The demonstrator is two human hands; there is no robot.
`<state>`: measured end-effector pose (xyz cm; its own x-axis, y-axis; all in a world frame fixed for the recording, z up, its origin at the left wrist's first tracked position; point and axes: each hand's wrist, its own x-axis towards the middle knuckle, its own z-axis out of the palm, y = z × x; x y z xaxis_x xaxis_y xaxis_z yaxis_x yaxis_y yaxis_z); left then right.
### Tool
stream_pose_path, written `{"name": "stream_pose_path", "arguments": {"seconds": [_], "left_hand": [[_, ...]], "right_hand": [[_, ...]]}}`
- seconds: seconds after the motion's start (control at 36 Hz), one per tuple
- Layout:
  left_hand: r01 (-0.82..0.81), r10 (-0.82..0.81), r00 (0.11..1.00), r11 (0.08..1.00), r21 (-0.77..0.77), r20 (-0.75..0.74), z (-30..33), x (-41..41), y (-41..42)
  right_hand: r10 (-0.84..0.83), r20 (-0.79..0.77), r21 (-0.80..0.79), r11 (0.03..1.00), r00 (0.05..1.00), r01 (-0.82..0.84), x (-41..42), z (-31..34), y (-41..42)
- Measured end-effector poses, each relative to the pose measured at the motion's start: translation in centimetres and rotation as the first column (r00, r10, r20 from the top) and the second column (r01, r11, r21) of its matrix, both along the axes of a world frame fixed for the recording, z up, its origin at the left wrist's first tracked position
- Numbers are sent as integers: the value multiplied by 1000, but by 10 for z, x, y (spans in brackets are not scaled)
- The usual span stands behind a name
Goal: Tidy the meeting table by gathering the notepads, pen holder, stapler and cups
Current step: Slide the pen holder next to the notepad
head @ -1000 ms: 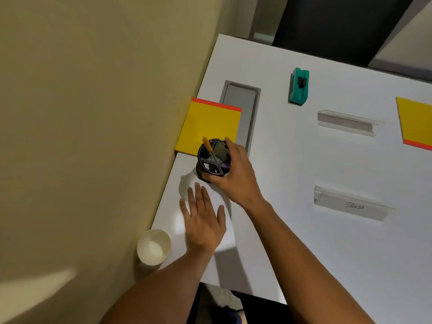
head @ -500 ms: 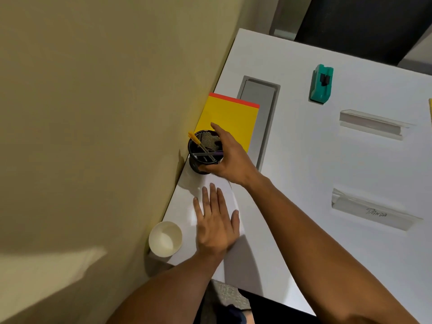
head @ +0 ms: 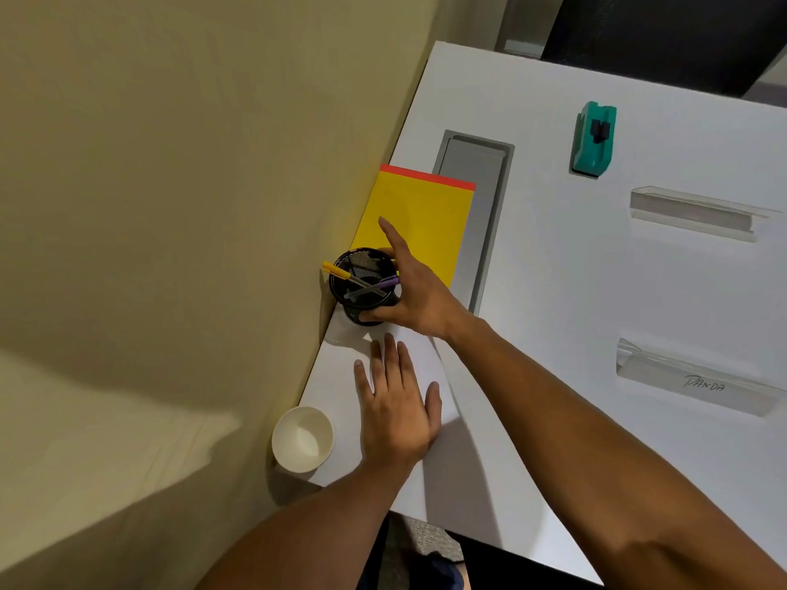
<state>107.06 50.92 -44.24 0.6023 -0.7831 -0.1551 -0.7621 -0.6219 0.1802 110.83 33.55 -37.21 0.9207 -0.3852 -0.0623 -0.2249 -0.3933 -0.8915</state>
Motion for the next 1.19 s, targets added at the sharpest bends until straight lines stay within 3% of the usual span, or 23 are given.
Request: {"name": "stream_pose_path", "arguments": {"seconds": [0.33, 0.81, 1.0, 1.19], "left_hand": [[-4, 4, 1000, 1000, 2, 6, 1, 1, 0], [20, -19, 1000, 992, 126, -11, 11, 2, 1], [138, -131, 988, 986, 92, -80, 28, 8, 12], [246, -237, 963, 968, 57, -129, 51, -10, 16]], "right_hand": [[-108, -104, -43, 994, 989, 104, -22, -3, 4], [-284, -225, -153, 955, 932, 254, -139, 42, 33], [-403, -260, -189, 912, 878, 363, -193, 68, 47], [-387, -349, -323, 905, 853, 278, -248, 113, 68]]}}
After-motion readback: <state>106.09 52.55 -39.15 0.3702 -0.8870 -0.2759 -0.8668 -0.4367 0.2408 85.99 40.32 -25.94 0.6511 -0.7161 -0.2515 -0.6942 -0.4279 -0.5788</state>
